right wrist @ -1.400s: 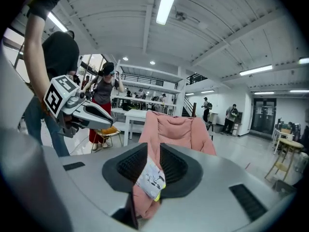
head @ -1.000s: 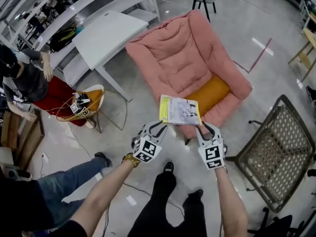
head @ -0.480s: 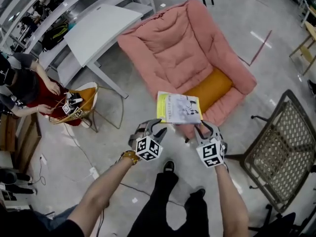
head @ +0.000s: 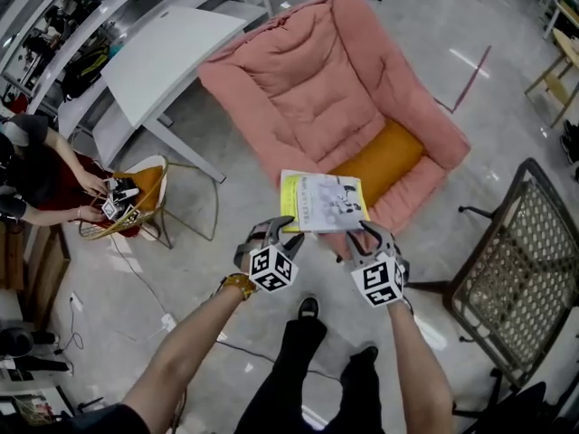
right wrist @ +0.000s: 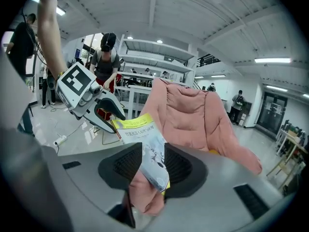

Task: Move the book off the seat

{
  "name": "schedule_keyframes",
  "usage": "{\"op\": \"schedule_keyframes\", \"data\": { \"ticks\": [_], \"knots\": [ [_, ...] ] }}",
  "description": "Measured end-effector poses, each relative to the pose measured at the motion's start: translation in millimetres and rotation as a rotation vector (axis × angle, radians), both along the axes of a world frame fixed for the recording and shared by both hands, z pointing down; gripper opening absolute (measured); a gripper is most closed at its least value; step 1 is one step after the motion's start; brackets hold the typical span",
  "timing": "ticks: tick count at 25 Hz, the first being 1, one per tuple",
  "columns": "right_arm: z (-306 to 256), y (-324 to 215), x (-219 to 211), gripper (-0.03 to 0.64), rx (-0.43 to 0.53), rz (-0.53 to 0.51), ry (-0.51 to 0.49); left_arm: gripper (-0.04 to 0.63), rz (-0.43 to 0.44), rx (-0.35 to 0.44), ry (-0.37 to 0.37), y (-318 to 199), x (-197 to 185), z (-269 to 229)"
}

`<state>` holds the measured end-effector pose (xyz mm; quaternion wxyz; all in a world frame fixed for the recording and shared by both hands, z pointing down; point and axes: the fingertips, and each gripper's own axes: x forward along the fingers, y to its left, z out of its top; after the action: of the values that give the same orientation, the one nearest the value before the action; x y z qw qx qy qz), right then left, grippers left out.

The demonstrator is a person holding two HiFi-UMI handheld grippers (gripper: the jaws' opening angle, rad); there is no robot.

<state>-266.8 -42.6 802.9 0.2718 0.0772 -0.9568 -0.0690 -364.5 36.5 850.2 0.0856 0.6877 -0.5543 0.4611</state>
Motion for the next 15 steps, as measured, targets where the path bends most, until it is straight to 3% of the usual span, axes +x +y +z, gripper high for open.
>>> {"op": "schedule_keyframes", "data": {
  "ticks": [5, 11, 15],
  "knots": [
    [8.3, -0.6, -2.1, 0.149, -0.015, 0.011, 0.008, 0.193, 0.031, -0.027, -0.008, 0.3, 2.3, 13.8],
    [17.2, 0.7, -4.7, 0.149, -0.010, 0.003, 0.033, 0.199, 0.080, -0.055, -0.068, -6.3, 0.7, 23.5],
    [25.3, 0.2, -5.9, 0.149, -0.010, 0.006, 0.047, 0.200, 0.117, -0.089, -0.053, -11.5, 1.4, 31.7]
  ]
}}
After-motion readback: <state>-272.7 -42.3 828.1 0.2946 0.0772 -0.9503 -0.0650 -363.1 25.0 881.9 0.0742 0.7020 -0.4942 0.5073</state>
